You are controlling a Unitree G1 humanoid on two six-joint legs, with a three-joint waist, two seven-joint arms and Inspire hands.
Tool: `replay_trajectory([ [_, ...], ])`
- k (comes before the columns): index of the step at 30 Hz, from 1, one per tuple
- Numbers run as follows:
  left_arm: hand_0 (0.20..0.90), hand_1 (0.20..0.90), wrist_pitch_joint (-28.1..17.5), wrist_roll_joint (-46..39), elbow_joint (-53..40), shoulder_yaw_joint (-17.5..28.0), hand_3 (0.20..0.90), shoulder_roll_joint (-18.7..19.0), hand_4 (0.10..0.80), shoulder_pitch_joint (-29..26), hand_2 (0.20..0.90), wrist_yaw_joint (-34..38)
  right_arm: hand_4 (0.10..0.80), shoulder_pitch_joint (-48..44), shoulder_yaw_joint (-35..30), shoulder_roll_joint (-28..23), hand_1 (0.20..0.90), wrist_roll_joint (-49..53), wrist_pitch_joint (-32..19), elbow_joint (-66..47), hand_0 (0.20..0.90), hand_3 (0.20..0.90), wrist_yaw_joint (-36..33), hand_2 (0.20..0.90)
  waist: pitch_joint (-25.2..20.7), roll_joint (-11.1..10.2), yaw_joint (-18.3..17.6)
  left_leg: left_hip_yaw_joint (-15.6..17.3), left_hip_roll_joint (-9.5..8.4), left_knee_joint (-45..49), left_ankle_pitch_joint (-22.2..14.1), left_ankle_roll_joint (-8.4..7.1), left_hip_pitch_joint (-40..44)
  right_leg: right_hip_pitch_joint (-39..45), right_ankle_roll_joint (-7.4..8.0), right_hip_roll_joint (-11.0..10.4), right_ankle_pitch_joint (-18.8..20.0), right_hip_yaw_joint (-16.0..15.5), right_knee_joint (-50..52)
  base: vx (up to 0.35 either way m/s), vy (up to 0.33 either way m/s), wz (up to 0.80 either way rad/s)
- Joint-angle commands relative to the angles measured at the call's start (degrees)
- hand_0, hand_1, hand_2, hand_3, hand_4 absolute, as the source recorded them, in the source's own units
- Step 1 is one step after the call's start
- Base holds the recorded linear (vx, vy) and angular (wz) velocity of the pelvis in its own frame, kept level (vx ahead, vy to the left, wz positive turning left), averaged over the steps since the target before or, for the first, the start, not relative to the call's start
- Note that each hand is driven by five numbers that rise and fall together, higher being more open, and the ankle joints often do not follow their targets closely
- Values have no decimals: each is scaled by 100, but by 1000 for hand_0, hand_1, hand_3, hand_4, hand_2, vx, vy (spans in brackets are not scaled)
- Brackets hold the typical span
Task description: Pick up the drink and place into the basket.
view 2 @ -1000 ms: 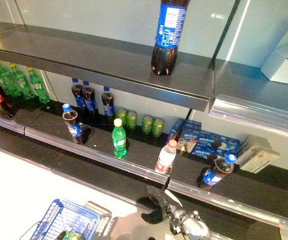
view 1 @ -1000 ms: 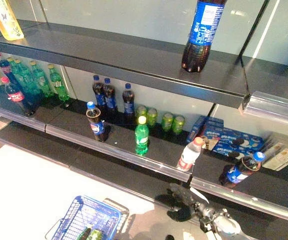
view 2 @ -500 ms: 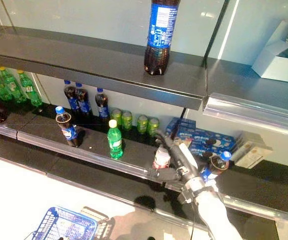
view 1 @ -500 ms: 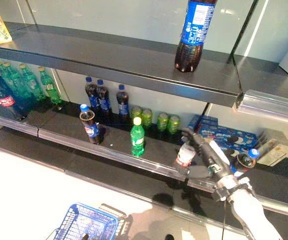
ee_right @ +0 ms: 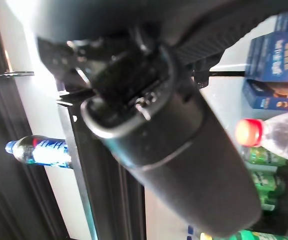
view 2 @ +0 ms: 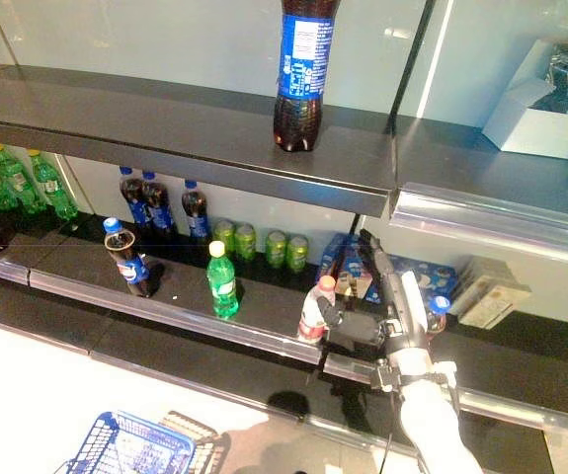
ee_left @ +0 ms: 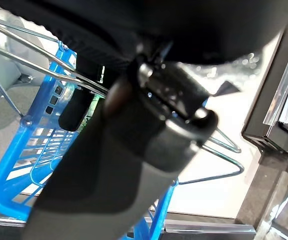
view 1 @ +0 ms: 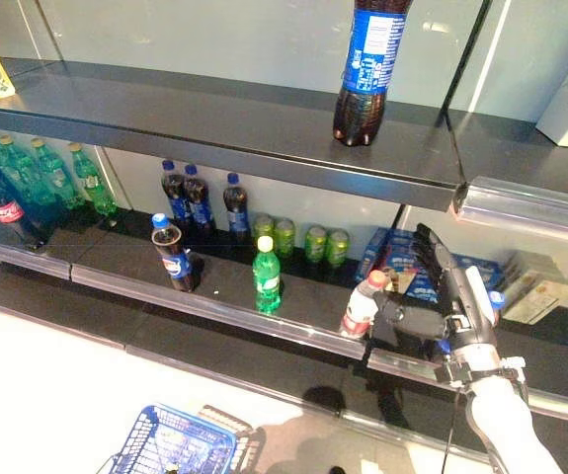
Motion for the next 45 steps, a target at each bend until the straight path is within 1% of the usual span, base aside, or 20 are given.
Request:
replay_trajectory([
  [1,300,300,-391,187,-489,-65,200,-200,100,-205,300,-335,800,-441,-185,-61,900,-16,-386,-648,900,900,-296,900,75,-79,-85,-75,-60,346,-190,247,-82,337,238,-422,-218,-208,211,0,0,0],
  [5,300,300,-365,233,-564,-142,200,-182,100,-192,300,-269,800,-452,-23,-43,900,147,-302,-578,900,900,-339,900,160,-64,-53,-129,-97,494,-231,261,-155,301,222,-443,-255,-230,322,9,3,0],
  [7,300,300,-358,223,-586,-207,200,-175,100,-216,300,-232,800,-510,89,-4,900,271,-247,-472,900,900,-488,900,219,-42,-44,-153,-122,635,-259,265,-251,242,200,-449,-298,-234,427,-2,15,1],
  [9,300,300,-364,141,-642,-334,200,-157,100,-269,300,-189,800,-638,240,96,900,511,-155,-237,900,900,-915,900,358,11,-24,-200,-149,855,-275,270,-425,118,152,-454,-373,-259,649,-9,16,1],
  [11,300,300,-373,130,-667,-384,200,-162,100,-291,300,-170,800,-685,284,159,900,720,-108,-145,900,900,-1105,900,412,32,-19,-218,-159,927,-284,276,-487,68,133,-455,-405,-273,732,-25,16,0],
  [12,300,300,-422,32,-699,-527,200,-170,100,-370,300,-152,800,-812,375,338,900,663,-218,90,900,900,-1543,900,541,86,-12,-257,-185,1107,-293,287,-662,-73,89,-462,-465,-303,925,-80,42,2],
  [13,300,300,-458,-53,-736,-633,200,-179,100,-430,300,-124,800,-906,429,426,900,555,-226,156,900,900,-1796,900,625,123,-16,-286,-204,1231,-301,293,-785,-179,59,-463,-501,-302,1046,-81,37,3],
  [14,300,300,-463,-66,-744,-651,200,-180,100,-442,300,-115,800,-925,439,439,900,549,-225,165,900,900,-1846,900,636,129,-18,-293,-207,1258,-306,294,-814,-205,54,-463,-509,-302,1070,-68,29,3],
  [16,300,300,-496,-172,-807,-800,200,-202,100,-555,300,-76,800,-1129,516,544,900,413,-208,264,900,900,-2169,900,779,192,-14,-344,-251,1439,-307,294,-1017,-354,6,-471,-548,-297,1209,-79,36,3],
  [19,300,300,-549,-350,-977,-1037,200,-247,100,-725,300,-78,800,-1505,594,661,900,216,-198,446,900,900,-2720,900,1096,298,-18,-400,-308,1687,-282,270,-1318,-554,-67,-502,-581,-286,1373,-108,43,4],
  [21,300,300,-551,-345,-1006,-1066,200,-255,100,-739,300,-74,800,-1542,599,671,900,182,-157,465,900,900,-2870,900,1133,310,-18,-410,-315,1715,-282,266,-1351,-576,-75,-505,-584,-283,1389,-46,21,1],
  [25,300,300,-633,-457,-1178,-1281,200,-303,100,-795,300,-66,800,-1847,588,761,900,-70,-55,532,900,900,-3411,900,1422,399,-7,-479,-323,1989,-146,247,-1642,-802,-146,-531,-622,-275,1621,-62,27,3],
  [27,300,300,-619,-475,-1234,-1335,200,-321,100,-771,300,-107,800,-1907,590,773,900,-91,2,541,900,900,-3454,900,1539,461,-11,-522,-337,2124,-41,235,-1754,-877,-175,-542,-642,-246,1716,-8,40,1],
  [32,300,300,-614,-575,-1303,-1446,200,-369,100,-747,300,-249,800,-1988,665,692,900,-96,139,452,900,900,-3306,900,1722,553,-28,-563,-365,2354,131,224,-1946,-967,-220,-540,-678,-189,1854,12,30,-3],
  [36,300,300,-621,-660,-1360,-1542,200,-378,100,-792,300,-313,800,-2124,700,665,900,-113,136,487,900,900,-3369,900,1837,598,-21,-585,-388,2465,221,219,-2102,-1058,-242,-539,-686,-176,1921,-20,19,-4],
  [38,300,300,-627,-684,-1375,-1594,200,-381,100,-823,300,-392,800,-2268,710,680,900,-92,144,538,900,900,-3467,900,1926,626,-5,-602,-391,2538,272,210,-2212,-1121,-259,-544,-692,-180,1967,-49,13,-2],
  [39,300,300,-617,-734,-1413,-1666,200,-354,100,-885,300,-428,800,-2507,697,699,900,-92,175,609,900,900,-3613,900,2043,659,28,-628,-406,2610,311,213,-2336,-1220,-279,-550,-699,-193,2038,-51,7,-1],
  [45,300,300,-573,-772,-1351,-1718,200,-309,100,-1003,300,-490,800,-3150,613,782,900,-28,379,893,900,900,-3818,900,2277,746,121,-714,-430,2760,481,187,-2564,-1330,-331,-568,-716,-222,2144,-28,14,6],
])
